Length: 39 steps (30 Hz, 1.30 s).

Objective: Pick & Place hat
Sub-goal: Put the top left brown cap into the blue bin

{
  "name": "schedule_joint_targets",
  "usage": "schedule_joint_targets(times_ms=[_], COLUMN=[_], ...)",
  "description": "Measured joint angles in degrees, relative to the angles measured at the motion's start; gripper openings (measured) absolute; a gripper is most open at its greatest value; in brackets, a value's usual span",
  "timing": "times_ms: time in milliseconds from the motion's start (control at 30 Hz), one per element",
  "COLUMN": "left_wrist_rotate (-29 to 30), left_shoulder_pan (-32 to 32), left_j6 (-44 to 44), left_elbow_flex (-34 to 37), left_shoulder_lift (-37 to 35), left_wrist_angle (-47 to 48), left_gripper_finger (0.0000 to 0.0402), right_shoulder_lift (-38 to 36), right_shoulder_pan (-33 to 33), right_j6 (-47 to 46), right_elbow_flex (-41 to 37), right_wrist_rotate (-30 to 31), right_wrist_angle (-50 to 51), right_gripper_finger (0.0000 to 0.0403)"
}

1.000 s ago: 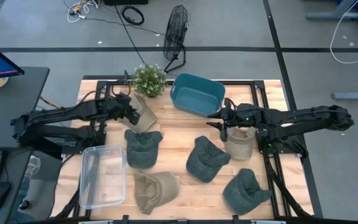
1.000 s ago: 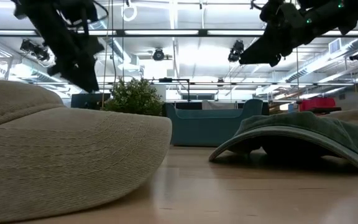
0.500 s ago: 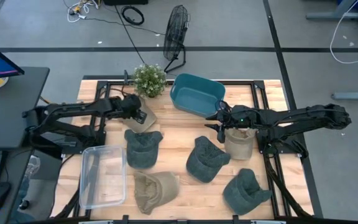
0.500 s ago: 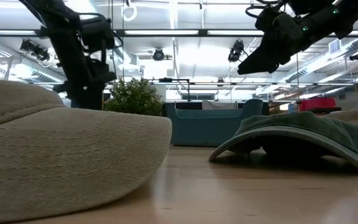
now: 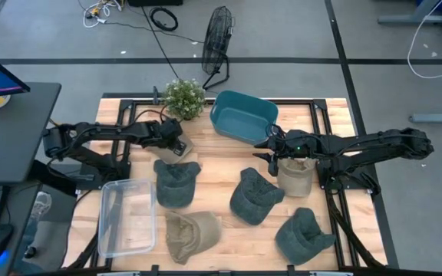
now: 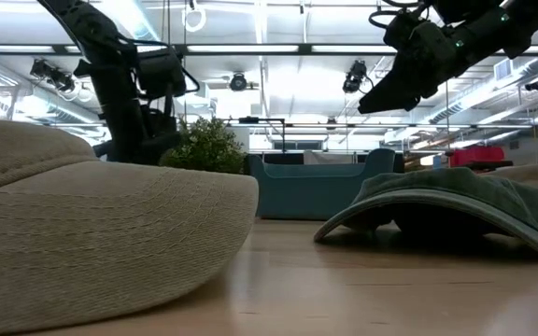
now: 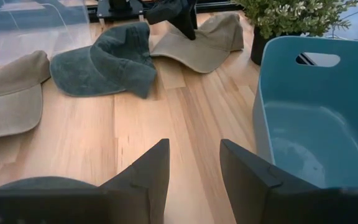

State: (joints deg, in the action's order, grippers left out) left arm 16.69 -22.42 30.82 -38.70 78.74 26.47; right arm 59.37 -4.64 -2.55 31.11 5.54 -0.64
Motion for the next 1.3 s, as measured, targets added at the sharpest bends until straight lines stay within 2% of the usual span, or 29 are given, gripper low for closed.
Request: schedule_joint_targets(times_ms=[100,433,667,800,900,967,1167,1300], left_wrist_rotate=[0.04,-1.83,-3.07,-3.13,-3.02,-3.03,-2.96,-2.97], left_shoulder_pan=[0.25,7.37,16.46,20.52,22.07,22.39,22.28,22.28], left_j6=[-3.65,-6.72,-16.90,-23.71,-29.01,-31.64,-37.47,-41.08], left_elbow_flex=[0.07,-1.65,-6.82,-9.37,-9.79,-9.79,-9.79,-9.79], left_shoulder_lift=[-0.69,-7.28,-8.25,-7.42,-7.40,-7.39,-6.70,-5.15], left_wrist_angle=[-0.57,-2.58,-2.80,-4.64,-9.43,-11.73,-15.74,-16.00], left_gripper_finger=[0.0013,0.0008,0.0007,0.0008,0.0006,0.0006,0.0007,0.0010], right_shoulder_lift=[0.00,0.00,0.33,2.12,4.84,7.14,15.87,21.65], right_shoulder_pan=[-0.01,-0.02,0.04,0.02,0.04,0.07,-0.04,-0.07], right_j6=[0.00,0.45,5.04,8.62,10.97,12.79,14.97,21.49], right_elbow_flex=[0.00,0.00,0.00,0.00,0.00,0.13,7.06,15.72], right_wrist_rotate=[0.00,-0.01,-0.74,-6.58,-12.45,-14.24,-12.98,-8.68], right_wrist_angle=[-0.01,-4.25,-14.25,-20.78,-27.45,-31.19,-28.64,-18.35], right_gripper_finger=[0.0146,0.0146,0.0146,0.0146,0.0146,0.0146,0.0146,0.0153])
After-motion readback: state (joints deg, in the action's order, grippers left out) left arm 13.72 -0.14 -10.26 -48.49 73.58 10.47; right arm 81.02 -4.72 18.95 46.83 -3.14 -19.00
